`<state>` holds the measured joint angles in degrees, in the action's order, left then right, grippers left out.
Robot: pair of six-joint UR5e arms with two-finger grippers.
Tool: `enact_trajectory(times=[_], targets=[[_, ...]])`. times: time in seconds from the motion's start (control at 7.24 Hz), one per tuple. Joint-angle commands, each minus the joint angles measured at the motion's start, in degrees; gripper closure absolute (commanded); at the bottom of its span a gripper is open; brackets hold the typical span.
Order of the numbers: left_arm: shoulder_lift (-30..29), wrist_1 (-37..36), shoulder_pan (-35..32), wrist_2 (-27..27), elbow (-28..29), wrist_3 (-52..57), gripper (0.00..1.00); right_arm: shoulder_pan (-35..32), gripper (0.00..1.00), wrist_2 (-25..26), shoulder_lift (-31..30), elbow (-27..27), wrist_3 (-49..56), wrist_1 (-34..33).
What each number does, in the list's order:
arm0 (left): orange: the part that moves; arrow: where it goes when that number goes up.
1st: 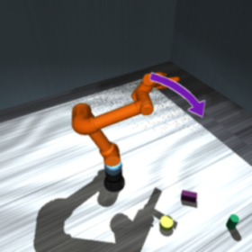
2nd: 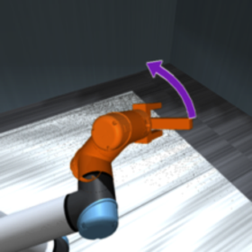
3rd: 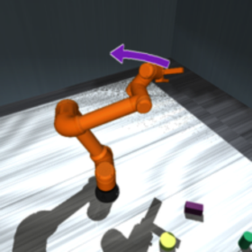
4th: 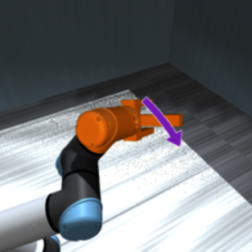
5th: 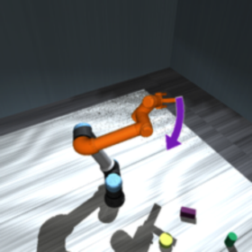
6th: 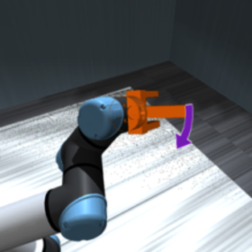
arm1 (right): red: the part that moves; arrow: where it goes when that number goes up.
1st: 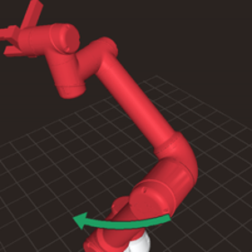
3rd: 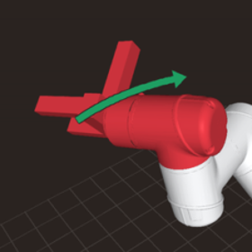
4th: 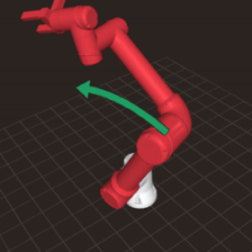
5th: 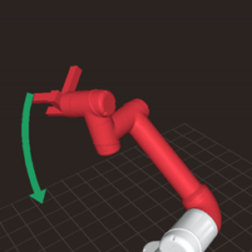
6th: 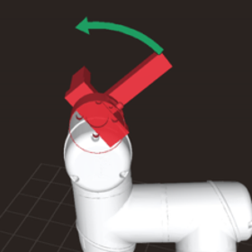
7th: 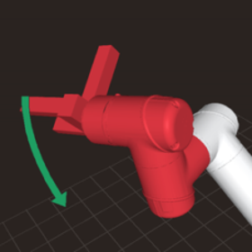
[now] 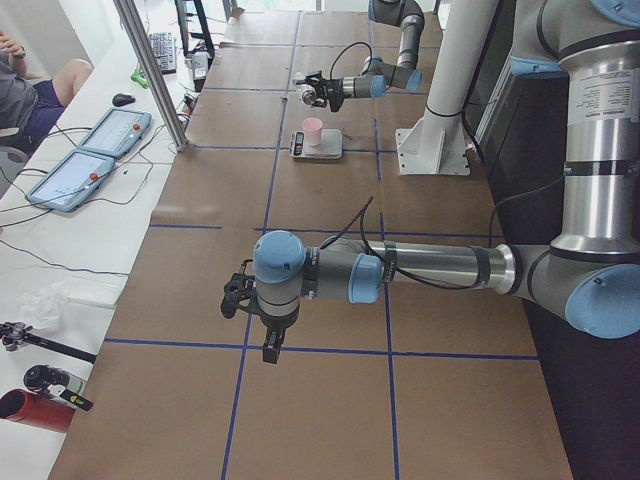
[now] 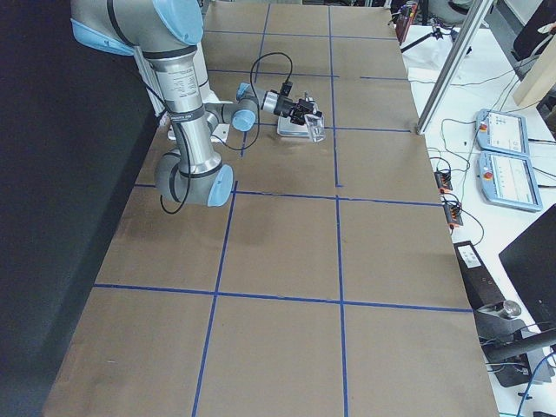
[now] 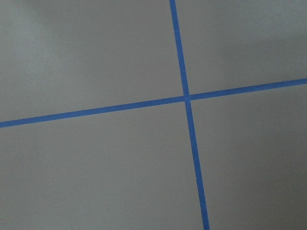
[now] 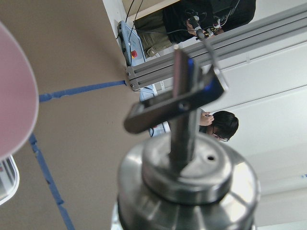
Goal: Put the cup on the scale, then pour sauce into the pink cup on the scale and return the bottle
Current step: 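Turn the bottle upright and carry it back with the right gripper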
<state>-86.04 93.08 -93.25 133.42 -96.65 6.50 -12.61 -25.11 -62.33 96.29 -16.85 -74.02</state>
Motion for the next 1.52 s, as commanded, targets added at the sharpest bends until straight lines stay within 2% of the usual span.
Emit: enact_trajectory(times=[0.0, 0.14, 0.28, 0.55, 0.69, 1.11, 1.24, 1.38], targets=[[-0.09, 0.00, 0.00, 0.00, -0.03, 0.00, 0.00, -0.31, 1.00, -5.10, -2.95, 0.21, -10.77, 15.48], [0.00, 0.00, 0.00, 0.00, -0.03, 0.00, 0.00, -0.22, 1.00, -5.13, -5.84, 0.12, -16.84, 23.31], [0.00, 0.00, 0.00, 0.00, -0.03, 0.00, 0.00, -0.22, 1.00, -3.73, -6.74, 0.21, -18.56, 30.18], [-0.09, 0.09, 0.00, 0.00, -0.03, 0.00, 0.00, -0.14, 1.00, -3.63, -7.10, 0.56, -23.02, 39.27], [-0.09, 0.09, 0.00, 0.00, -0.03, 0.00, 0.00, -0.05, 1.00, -4.76, -7.88, 0.74, -26.97, 40.08], [-0.09, 0.09, 0.00, 0.18, -0.03, 0.00, 0.00, -0.40, 1.00, -6.26, -17.80, 1.88, -31.48, 40.27], [-0.17, 0.26, 0.00, 0.18, -0.03, 0.00, 0.00, -0.40, 1.00, -7.31, -19.22, 2.14, -32.19, 40.27], [-0.09, 1.39, 0.00, 0.18, -0.03, 0.00, 0.00, -0.49, 1.00, -10.19, -19.58, 2.32, -38.81, 40.18]])
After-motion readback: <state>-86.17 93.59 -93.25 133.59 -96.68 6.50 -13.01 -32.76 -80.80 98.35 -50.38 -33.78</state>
